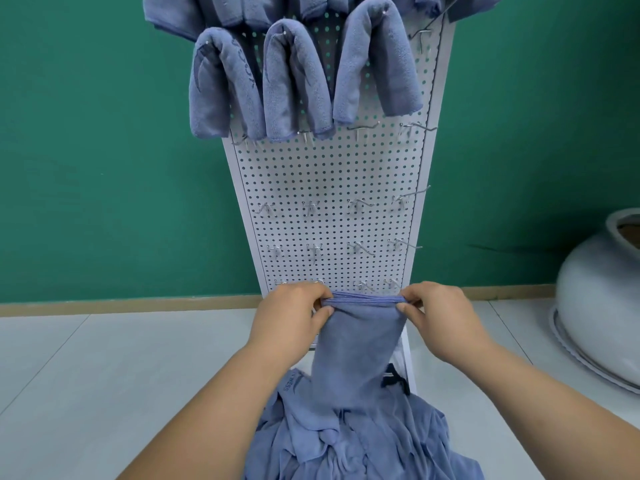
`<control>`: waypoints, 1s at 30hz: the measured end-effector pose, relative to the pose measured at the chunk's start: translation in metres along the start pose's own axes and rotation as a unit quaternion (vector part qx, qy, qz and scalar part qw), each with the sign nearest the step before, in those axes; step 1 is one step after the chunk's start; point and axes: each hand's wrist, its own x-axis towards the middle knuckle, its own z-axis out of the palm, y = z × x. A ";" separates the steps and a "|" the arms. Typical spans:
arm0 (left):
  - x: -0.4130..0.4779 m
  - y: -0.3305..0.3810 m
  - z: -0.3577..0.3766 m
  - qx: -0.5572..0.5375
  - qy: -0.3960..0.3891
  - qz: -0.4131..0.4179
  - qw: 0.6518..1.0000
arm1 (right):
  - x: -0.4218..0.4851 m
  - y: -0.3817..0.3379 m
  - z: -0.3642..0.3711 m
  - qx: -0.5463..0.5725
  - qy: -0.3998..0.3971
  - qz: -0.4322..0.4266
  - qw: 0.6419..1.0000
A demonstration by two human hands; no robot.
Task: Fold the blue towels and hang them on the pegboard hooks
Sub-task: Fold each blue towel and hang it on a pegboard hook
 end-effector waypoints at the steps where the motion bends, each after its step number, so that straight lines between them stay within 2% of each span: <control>1: 0.000 0.001 0.000 0.000 -0.001 -0.004 1.000 | 0.000 -0.001 0.000 0.004 -0.001 0.000 1.000; 8: -0.002 -0.007 0.002 -0.028 -0.054 -0.022 0.998 | -0.001 0.004 0.000 0.077 -0.039 -0.011 0.996; 11: -0.002 -0.005 0.002 -0.141 -0.041 -0.076 0.986 | -0.003 0.005 0.000 0.171 -0.059 -0.011 0.983; 14: 0.002 -0.002 -0.001 -0.261 -0.017 -0.125 0.957 | -0.004 0.000 -0.003 0.288 -0.059 0.014 0.956; 16: 0.003 -0.003 -0.003 -0.289 -0.030 -0.130 0.948 | -0.006 -0.004 -0.003 0.326 -0.052 0.011 0.944; 17: 0.003 -0.005 -0.003 -0.253 -0.054 -0.119 0.958 | -0.006 -0.007 -0.002 0.332 -0.050 0.003 0.942; 19: 0.001 -0.009 -0.001 -0.103 -0.122 -0.070 0.985 | -0.007 -0.014 0.002 0.317 -0.048 -0.027 0.947; 20: -0.001 -0.009 0.000 -0.038 -0.151 -0.045 0.987 | -0.009 -0.017 0.005 0.299 -0.052 -0.048 0.952; 22: -0.005 -0.006 0.003 -0.016 -0.195 -0.020 0.981 | -0.013 -0.025 0.009 0.277 -0.062 -0.084 0.955; 26: -0.007 0.008 0.005 -0.221 -0.201 -0.012 0.954 | -0.020 -0.036 0.016 0.283 -0.078 -0.117 0.949; 30: -0.006 0.017 0.002 -0.287 -0.179 -0.006 0.941 | -0.017 -0.037 0.015 0.357 -0.070 -0.071 0.929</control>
